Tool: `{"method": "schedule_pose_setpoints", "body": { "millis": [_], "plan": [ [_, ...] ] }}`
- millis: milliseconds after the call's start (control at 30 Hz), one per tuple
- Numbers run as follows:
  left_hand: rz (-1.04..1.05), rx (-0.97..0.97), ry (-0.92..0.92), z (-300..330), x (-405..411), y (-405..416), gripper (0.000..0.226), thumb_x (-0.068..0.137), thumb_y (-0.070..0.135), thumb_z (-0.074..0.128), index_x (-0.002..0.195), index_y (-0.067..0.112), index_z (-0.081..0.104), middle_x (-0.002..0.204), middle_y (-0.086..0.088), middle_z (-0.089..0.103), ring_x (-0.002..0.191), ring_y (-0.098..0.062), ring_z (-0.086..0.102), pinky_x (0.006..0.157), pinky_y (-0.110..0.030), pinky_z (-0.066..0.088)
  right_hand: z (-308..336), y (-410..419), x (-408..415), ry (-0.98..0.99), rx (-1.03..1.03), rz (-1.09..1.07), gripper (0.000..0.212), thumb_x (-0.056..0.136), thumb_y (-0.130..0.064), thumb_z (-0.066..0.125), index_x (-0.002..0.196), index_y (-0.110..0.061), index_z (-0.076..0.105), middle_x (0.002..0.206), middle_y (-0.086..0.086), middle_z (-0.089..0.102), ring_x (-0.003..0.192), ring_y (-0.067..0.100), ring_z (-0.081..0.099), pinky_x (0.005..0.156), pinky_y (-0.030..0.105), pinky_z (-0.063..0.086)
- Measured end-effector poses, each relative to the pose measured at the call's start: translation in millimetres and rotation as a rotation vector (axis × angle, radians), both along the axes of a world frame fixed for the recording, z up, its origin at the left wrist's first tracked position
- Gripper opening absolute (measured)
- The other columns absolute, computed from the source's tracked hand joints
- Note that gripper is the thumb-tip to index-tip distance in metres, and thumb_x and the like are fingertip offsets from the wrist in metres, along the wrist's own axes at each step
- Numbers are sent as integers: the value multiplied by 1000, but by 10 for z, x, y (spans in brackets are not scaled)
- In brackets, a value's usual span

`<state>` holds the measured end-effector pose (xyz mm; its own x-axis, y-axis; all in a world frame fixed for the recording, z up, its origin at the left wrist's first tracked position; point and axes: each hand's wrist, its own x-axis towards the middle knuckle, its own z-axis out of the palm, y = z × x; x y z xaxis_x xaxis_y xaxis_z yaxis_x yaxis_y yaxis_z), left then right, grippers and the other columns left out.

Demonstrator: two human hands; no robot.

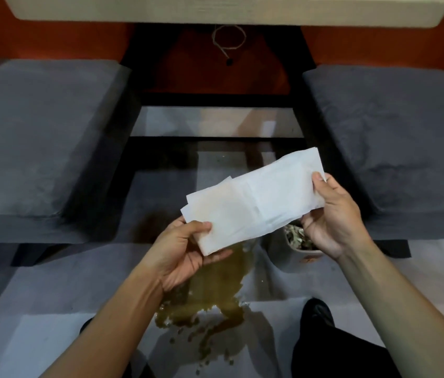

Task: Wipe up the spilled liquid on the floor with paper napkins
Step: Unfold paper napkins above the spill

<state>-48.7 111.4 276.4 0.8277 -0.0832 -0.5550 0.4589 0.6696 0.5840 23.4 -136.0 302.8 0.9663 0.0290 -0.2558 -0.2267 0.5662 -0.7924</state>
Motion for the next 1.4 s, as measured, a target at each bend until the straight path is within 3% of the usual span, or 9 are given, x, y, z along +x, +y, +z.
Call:
{"method": "schedule_pose_setpoints", "body": {
  "millis": [167, 267, 333, 500, 733, 900, 1033, 1200, 1400],
  "plan": [
    [-56, 35, -49, -66, 18, -42, 52, 86, -16, 52, 129, 11, 62, 126, -16, 71, 120, -39, 65, 99, -57, 53, 34, -30, -35, -18, 32, 40, 33, 106, -19, 49, 132, 0, 55, 137, 21, 62, 118, 30, 65, 101, 47, 53],
    [-179, 165, -112, -76, -26, -6, 63, 77, -16, 50, 132, 15, 61, 120, -12, 72, 106, -27, 69, 82, -41, 57, 137, 9, -65, -88, -30, 111, 23, 103, -21, 52, 118, -6, 62, 124, 17, 70, 104, 24, 70, 88, 40, 62],
    [-301, 249, -209, -31, -59, 70, 70, 67, 2, 62, 134, 23, 60, 120, -7, 68, 97, -21, 70, 76, -37, 55, 211, 78, -93, -174, -134, 186, 20, 96, -23, 60, 109, -10, 66, 109, 13, 73, 94, 24, 71, 78, 38, 62],
    [-455, 518, -498, 164, -60, 136, 97, 69, 50, 85, 154, 29, 42, 150, -1, 54, 139, -26, 51, 112, -46, 45, 289, 309, -158, -454, -398, 446, 5, 94, -21, 69, 96, -20, 73, 91, 6, 73, 82, 18, 68, 68, 30, 56],
    [-557, 862, -631, 363, -80, 10, 41, 82, 23, 84, 120, 21, 70, 111, -1, 76, 106, -22, 73, 93, -46, 60, 338, 452, -180, -549, -453, 583, 10, 94, -17, 62, 96, -16, 72, 87, 0, 72, 78, 14, 67, 65, 24, 54],
    [-693, 821, -484, 246, -121, 59, 39, 85, 27, 82, 122, 20, 70, 115, -2, 76, 107, -23, 73, 94, -50, 59, 199, 507, -81, -424, -487, 360, 14, 97, -15, 65, 104, -3, 69, 86, 6, 72, 76, 17, 68, 66, 28, 57],
    [-559, 637, -341, 220, -136, 8, 39, 84, 38, 76, 109, 8, 77, 109, -12, 78, 101, -27, 74, 95, -50, 59, 166, 563, -60, -328, -425, 269, 13, 95, -10, 67, 107, -6, 67, 93, 8, 72, 81, 17, 68, 70, 31, 58],
    [-526, 718, -391, 320, -146, 7, 33, 86, 36, 72, 104, 9, 79, 105, -8, 79, 100, -27, 75, 91, -41, 61, 221, 611, -73, -284, -393, 213, 17, 95, -9, 68, 112, -12, 66, 97, 5, 72, 86, 19, 70, 74, 36, 61],
    [-278, 580, -306, 385, -141, -30, 34, 84, 39, 69, 105, 12, 73, 102, -8, 79, 92, -23, 76, 81, -41, 62, 183, 689, -224, 13, -227, 405, 59, 81, -58, 64, 132, -28, 56, 127, 21, 67, 114, 37, 68, 98, 54, 54]
  ]
}}
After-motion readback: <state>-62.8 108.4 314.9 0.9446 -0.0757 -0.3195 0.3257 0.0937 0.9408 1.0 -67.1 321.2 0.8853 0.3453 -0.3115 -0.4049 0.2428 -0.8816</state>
